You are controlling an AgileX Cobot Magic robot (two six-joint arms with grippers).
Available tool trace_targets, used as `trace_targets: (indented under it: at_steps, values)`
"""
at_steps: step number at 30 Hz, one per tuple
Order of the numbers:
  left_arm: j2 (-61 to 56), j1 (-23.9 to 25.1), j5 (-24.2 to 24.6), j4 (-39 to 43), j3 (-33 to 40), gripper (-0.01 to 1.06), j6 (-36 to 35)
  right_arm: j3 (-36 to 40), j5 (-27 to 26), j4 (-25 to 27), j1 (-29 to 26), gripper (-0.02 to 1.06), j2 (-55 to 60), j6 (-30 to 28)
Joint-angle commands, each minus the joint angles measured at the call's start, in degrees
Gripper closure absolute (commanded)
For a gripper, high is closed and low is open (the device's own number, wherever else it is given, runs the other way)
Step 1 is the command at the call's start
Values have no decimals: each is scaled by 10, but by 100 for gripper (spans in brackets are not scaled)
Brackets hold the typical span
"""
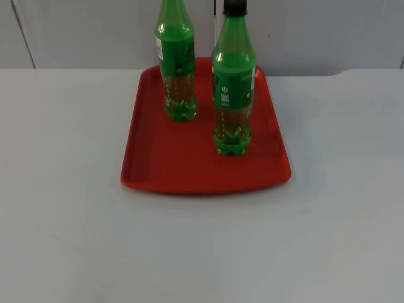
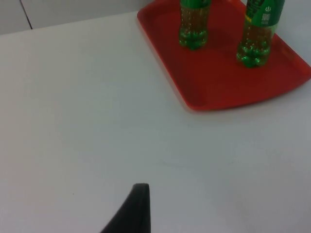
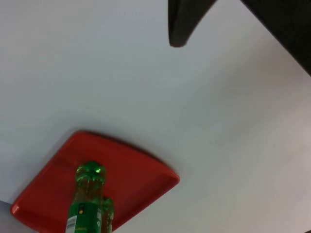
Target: Place the bottle upright on the tray.
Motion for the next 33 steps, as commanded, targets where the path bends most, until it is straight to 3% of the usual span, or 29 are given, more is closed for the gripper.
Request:
trace_targets:
  at_steps: [1, 25, 29, 33]
  values:
    - [-2, -3, -1, -1, 2, 0, -1, 4, 1, -4, 0, -1, -2, -11]
    - [-2, -3, -1, -1, 2, 0, -1, 4, 1, -3, -4, -1, -2, -9]
    - [-2, -3, -1, -1, 2, 0, -1, 4, 1, -2, -26, -1, -2, -9]
    - [-2, -3, -1, -1, 2, 0, -1, 4, 1, -2, -85, -1, -2, -9]
